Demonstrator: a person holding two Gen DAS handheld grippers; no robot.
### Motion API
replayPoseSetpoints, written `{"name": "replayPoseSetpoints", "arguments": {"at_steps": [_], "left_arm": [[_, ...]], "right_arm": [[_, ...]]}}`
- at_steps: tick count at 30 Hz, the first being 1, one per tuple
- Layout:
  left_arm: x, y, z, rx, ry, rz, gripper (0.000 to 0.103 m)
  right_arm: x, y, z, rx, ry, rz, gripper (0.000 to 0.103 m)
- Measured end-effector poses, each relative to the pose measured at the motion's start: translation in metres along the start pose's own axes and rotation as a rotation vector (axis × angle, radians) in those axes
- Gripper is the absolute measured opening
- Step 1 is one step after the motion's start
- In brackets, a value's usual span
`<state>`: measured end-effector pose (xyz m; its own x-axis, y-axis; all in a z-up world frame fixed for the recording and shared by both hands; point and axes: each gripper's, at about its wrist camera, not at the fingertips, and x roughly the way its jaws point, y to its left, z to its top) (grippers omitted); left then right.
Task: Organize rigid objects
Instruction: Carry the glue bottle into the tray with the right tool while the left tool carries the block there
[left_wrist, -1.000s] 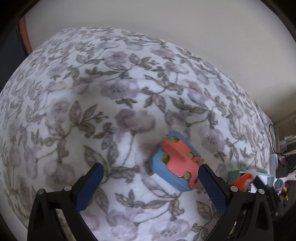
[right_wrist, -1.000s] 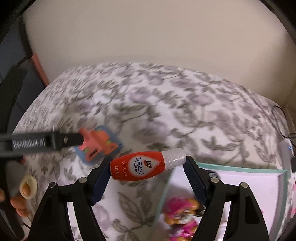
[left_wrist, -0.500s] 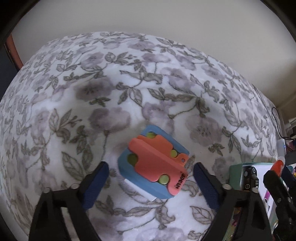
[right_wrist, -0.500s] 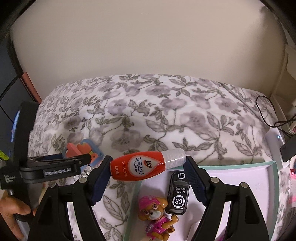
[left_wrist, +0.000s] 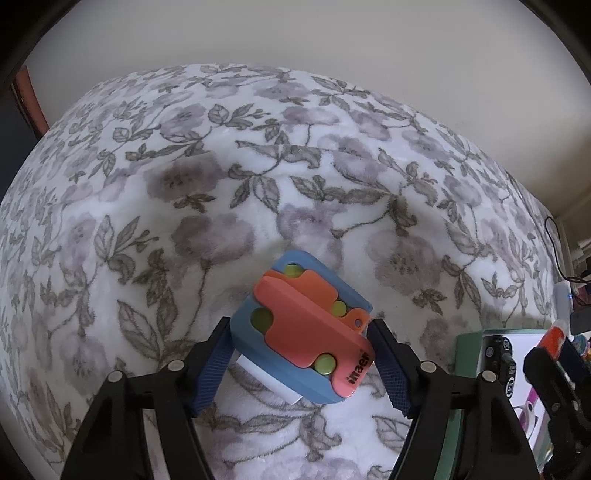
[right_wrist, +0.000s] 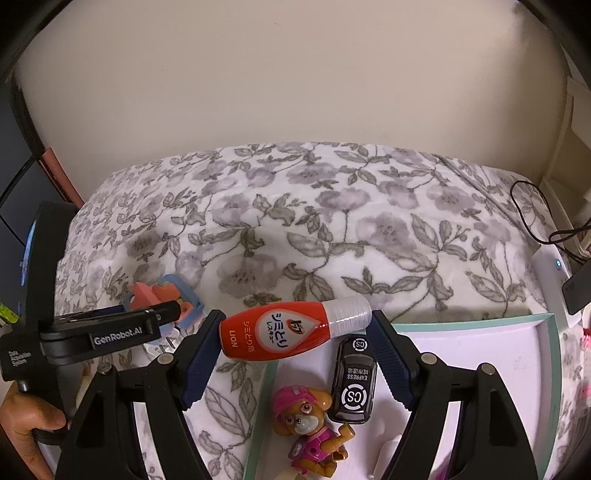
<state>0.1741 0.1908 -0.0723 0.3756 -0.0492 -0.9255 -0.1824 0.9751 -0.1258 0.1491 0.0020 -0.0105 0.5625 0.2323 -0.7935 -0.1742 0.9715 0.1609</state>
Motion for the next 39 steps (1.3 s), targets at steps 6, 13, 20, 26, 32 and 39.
{"name": "replayPoseSetpoints", "arguments": {"at_steps": [6,13,20,26,32,39], "left_arm": [[-0.024,-0.007,0.000,0.004,-0.038,-0.015,0.075],[-0.058,-0.021,-0.007,0.022,-0.084,-0.047,0.075],[-0.086,-0.037,-0.023,0.046,-0.118,-0.073,0.075],[-0.101,-0.061,-0.038,0.106,-0.132,-0.086,0.075],[-0.109,-0.088,-0.050,0.161,-0.137,-0.106,0.075],[-0.099,-0.113,-0.064,0.203,-0.096,-0.116,0.075]], "right_arm": [[-0.011,-0.002,-0.005,0.028,0.003,-0.002,0.079],[-0.034,-0.002,-0.018,0.028,-0.003,-0.016,0.079],[-0.062,-0.002,-0.034,0.002,-0.014,-0.072,0.079],[-0.078,-0.009,-0.047,0.037,0.013,-0.116,0.079],[-0.082,-0.033,-0.062,0.150,0.074,-0.145,0.079],[-0.076,-0.076,-0.076,0.264,0.153,-0.209,0.079]]}}
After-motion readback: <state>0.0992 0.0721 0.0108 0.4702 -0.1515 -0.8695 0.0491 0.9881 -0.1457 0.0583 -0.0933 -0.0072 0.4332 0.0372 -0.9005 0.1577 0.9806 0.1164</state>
